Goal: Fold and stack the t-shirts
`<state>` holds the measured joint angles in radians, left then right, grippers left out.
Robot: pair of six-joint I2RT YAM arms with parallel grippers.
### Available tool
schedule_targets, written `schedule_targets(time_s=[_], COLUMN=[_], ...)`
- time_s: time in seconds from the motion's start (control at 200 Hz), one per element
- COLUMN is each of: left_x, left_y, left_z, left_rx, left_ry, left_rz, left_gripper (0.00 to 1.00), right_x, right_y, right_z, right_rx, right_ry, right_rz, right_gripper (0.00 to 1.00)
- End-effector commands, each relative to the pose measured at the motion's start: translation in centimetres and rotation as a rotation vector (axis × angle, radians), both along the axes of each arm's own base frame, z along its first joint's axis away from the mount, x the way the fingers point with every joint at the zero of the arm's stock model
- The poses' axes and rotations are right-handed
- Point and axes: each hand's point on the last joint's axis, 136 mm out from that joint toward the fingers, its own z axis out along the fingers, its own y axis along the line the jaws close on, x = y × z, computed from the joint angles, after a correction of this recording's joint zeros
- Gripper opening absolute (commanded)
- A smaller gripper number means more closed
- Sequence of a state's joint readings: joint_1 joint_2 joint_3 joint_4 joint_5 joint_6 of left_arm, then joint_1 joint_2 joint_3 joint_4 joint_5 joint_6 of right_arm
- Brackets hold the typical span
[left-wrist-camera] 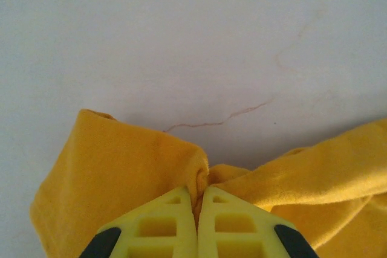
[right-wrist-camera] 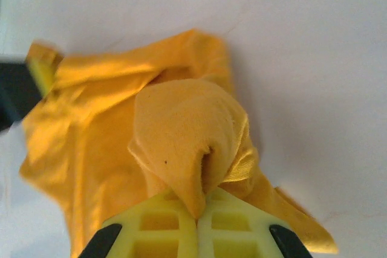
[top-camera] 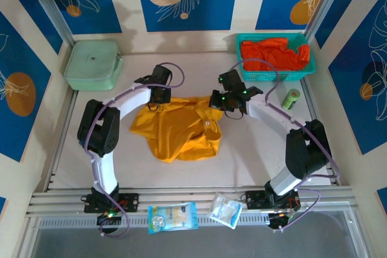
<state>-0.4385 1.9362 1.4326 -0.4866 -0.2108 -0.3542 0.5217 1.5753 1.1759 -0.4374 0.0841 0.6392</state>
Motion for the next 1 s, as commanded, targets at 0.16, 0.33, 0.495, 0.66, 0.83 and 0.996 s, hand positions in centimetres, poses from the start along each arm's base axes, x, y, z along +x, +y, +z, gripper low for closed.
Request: schedule_targets(time_s=[0.16,0.33,0.495,0.66,0.83,0.996], left_x=[-0.2,-0.7,-1.0,-1.2,-1.3,-1.4], left_y=[1.5,2.1,2.2,2.0,1.8,1.6], left_z=[0.5,0.4,0.9,1.2,0.8,0.7], left_rx=[0.031,0.053,0.050,0.024,0.010,-0.004], left_ry=[-0.019,-0.013,-0.021,-0.030,-0.019,-0.017], left_rz=[0.040,0.046,0.046,0.048,0.047,0.046], left_gripper=[0.00,0.00,0.00,0.00,0.00,0.00], right_x=[-12.1,-13.9,-12.3,-12.4,-13.5,-13.1], right_y=[8.0,7.4,4.0,0.4,-0.6,0.5], right_z=[-6.2,-8.0,-3.3,-1.5,-3.7,-5.7], right_rx=[-0.065,-0.157,-0.174,-0.133,-0.087,-0.074], right_ry=[0.187,0.244,0.204,0.280,0.380,0.423], right_rz=[0.363,0.305,0.143,-0.041,-0.119,-0.123], right_gripper=[0.00,0.28,0.59,0.65,0.67,0.62])
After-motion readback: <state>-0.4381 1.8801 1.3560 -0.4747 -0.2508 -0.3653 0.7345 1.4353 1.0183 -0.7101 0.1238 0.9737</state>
